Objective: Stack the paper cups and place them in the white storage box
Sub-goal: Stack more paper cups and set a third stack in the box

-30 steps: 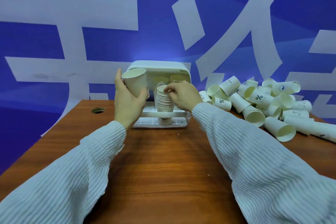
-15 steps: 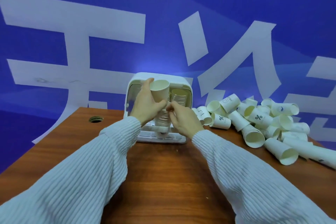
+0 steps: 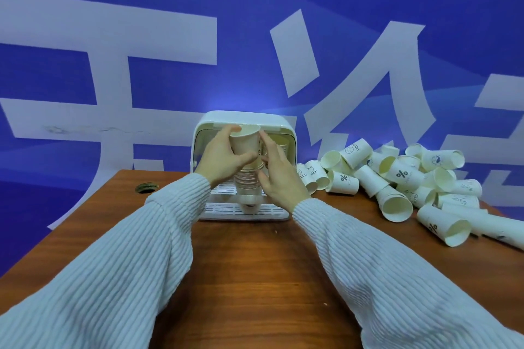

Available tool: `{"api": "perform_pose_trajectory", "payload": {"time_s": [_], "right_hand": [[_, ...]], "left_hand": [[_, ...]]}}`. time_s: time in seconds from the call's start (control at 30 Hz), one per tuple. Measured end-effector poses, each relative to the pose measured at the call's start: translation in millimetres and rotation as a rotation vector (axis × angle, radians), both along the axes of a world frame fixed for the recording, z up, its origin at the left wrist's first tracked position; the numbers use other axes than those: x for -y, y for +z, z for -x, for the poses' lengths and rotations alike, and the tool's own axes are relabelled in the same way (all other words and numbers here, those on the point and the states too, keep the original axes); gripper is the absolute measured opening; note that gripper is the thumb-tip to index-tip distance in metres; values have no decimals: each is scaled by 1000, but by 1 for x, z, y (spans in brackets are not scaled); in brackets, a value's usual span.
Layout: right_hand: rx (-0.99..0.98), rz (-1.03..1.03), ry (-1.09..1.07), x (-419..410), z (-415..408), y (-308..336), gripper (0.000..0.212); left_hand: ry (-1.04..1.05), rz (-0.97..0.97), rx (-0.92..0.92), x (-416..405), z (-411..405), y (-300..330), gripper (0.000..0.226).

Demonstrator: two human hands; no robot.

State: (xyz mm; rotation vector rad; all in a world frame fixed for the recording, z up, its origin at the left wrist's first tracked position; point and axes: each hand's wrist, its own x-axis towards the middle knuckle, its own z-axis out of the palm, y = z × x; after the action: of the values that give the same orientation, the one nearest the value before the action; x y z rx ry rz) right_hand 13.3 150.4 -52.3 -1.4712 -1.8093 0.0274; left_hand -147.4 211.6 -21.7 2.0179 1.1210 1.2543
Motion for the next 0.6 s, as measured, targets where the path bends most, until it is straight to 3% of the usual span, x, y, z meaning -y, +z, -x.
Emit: {"api": "perform_pose_trajectory", "payload": {"time_s": [0.13,0.3,0.6], "right_hand": [[-77,15,-10,-5,0,-4,91],[-18,32,-86,-5,-3,-10,61],[-108,270,-7,1,-11,-20,81]], "left_hand": [[-23,21,-116,-3,-2,-10,74],[-24,-3,-409,1,-6,-24,90],[-55,37,-327,5,-16,-44,101]]}}
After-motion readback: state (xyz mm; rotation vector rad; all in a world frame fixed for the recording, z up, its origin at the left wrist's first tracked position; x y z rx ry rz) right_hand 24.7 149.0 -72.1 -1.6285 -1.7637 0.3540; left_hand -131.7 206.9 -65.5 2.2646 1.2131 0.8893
